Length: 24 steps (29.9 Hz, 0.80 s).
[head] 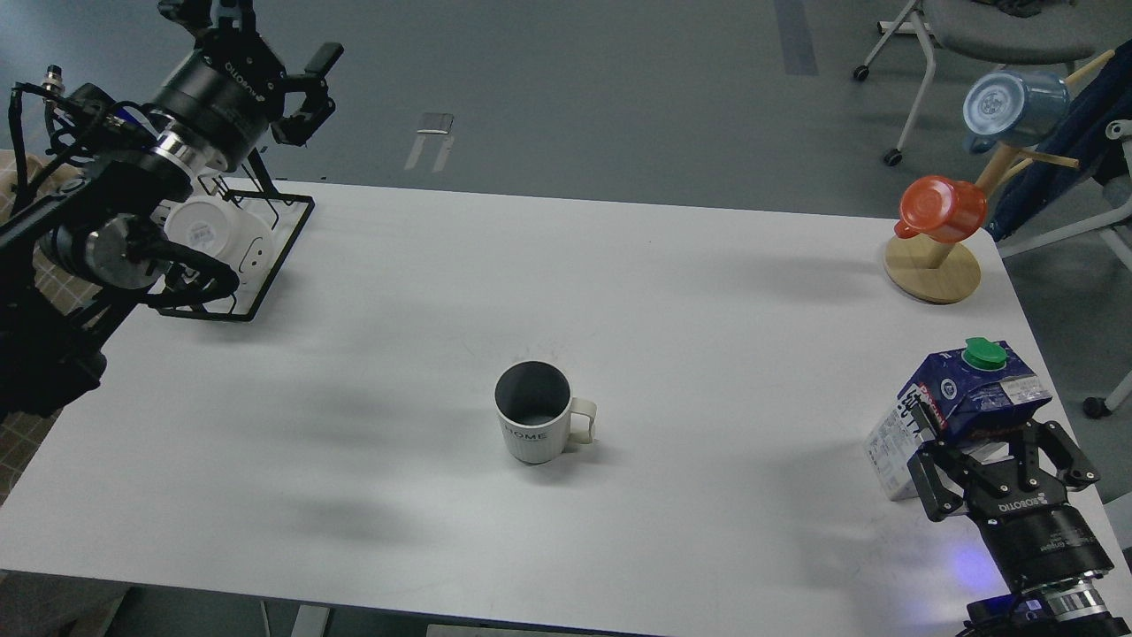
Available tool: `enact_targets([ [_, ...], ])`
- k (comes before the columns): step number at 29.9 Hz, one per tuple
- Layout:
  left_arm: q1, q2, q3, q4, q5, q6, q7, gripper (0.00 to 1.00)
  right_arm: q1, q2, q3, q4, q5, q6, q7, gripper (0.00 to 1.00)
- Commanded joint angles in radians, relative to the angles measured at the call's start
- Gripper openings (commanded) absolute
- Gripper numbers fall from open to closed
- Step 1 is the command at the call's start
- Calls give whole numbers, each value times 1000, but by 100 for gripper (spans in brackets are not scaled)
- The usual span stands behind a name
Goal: Place cup and milk with both arms
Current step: 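Reach the right gripper to the milk carton and grasp it, then carry the milk carton with the right gripper beside the mug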
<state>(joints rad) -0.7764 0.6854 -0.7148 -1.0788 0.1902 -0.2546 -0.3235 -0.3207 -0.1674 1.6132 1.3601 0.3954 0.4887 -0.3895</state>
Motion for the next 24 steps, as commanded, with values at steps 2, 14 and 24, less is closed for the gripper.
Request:
enact_targets([
  [2, -1, -4, 0, 7, 0, 0, 1, 98, 23, 11, 2, -3, -1, 0, 1, 64],
  [14, -1, -3, 0, 11, 0, 0, 3, 98, 44, 19, 4, 4, 3, 0, 3, 54],
  [24, 0, 8, 63, 26, 0, 0, -3, 98, 230, 127, -159, 1, 2, 0, 0, 55],
])
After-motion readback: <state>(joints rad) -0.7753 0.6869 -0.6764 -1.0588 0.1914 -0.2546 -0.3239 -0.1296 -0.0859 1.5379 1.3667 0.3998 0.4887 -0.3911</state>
